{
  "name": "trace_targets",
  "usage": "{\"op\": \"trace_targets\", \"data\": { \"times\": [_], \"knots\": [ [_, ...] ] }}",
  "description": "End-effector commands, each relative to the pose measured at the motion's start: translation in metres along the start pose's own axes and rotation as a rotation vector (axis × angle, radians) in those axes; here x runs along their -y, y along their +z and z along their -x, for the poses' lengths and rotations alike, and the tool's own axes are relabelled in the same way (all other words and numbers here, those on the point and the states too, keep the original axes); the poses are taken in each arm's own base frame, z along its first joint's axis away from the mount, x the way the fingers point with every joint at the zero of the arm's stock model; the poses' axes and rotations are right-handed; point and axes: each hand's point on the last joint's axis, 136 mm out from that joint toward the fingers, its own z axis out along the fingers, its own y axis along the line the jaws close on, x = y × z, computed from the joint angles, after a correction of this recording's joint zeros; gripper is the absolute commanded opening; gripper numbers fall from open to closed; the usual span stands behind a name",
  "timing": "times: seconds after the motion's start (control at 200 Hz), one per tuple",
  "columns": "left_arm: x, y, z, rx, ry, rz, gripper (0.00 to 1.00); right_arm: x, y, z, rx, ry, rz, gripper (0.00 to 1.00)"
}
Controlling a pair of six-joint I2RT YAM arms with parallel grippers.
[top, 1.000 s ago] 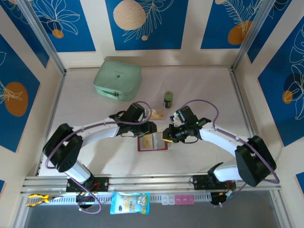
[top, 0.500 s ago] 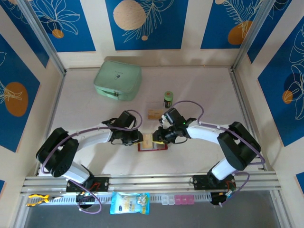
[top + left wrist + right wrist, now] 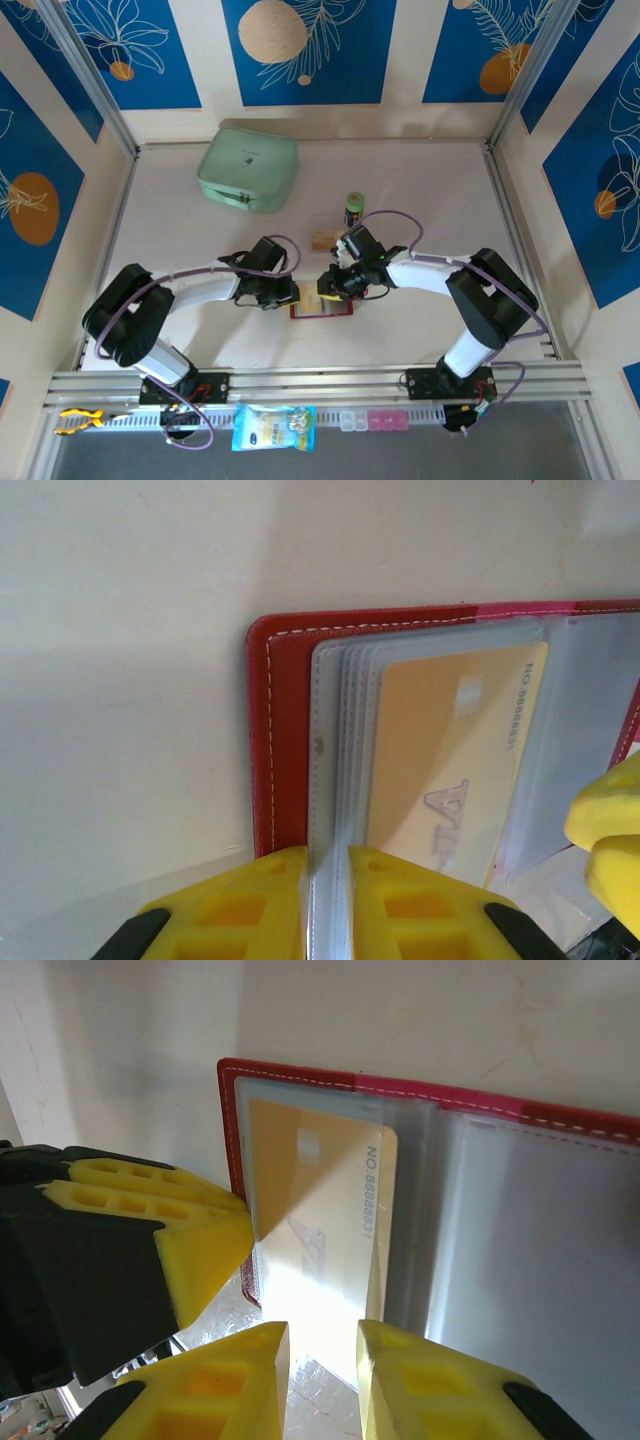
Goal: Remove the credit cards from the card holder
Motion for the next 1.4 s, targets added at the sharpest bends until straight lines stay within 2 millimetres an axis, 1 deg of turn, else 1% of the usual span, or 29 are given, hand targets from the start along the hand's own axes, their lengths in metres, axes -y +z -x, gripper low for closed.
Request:
{"op": "trace_targets", "data": {
  "times": [0.0,0.3,0.605,0.755,0.915,1.21,1.395],
  "knots": [
    [-0.011,0.003,-0.003,-0.017,-0.031,0.030,0.16,-0.009,0.003,0.003,-0.012,-0.015,0.029,0.25],
    [-0.010,0.004,-0.003,-0.017,-0.034,0.026,0.16,-0.008,0.010,0.003,-0.025,-0.018,0.040,0.21],
    [-0.010,0.003,-0.003,-0.012,-0.036,0.023,0.15,-0.001,0.013,0.002,-0.035,-0.007,0.019,0.21],
    [-0.010,0.002,-0.004,-0.014,-0.037,0.022,0.15,0.006,0.014,0.001,-0.037,-0.002,-0.018,0.22],
    [-0.008,0.001,-0.003,-0.010,-0.035,0.014,0.15,0.010,0.014,0.000,-0.036,-0.003,-0.030,0.22],
    [-0.009,0.001,-0.003,-0.010,-0.035,0.019,0.15,0.011,0.005,0.004,0.000,-0.026,-0.072,0.22],
    [-0.004,-0.002,-0.001,-0.003,-0.025,0.011,0.15,0.005,-0.002,0.005,0.009,-0.038,-0.058,0.22]
  ]
}}
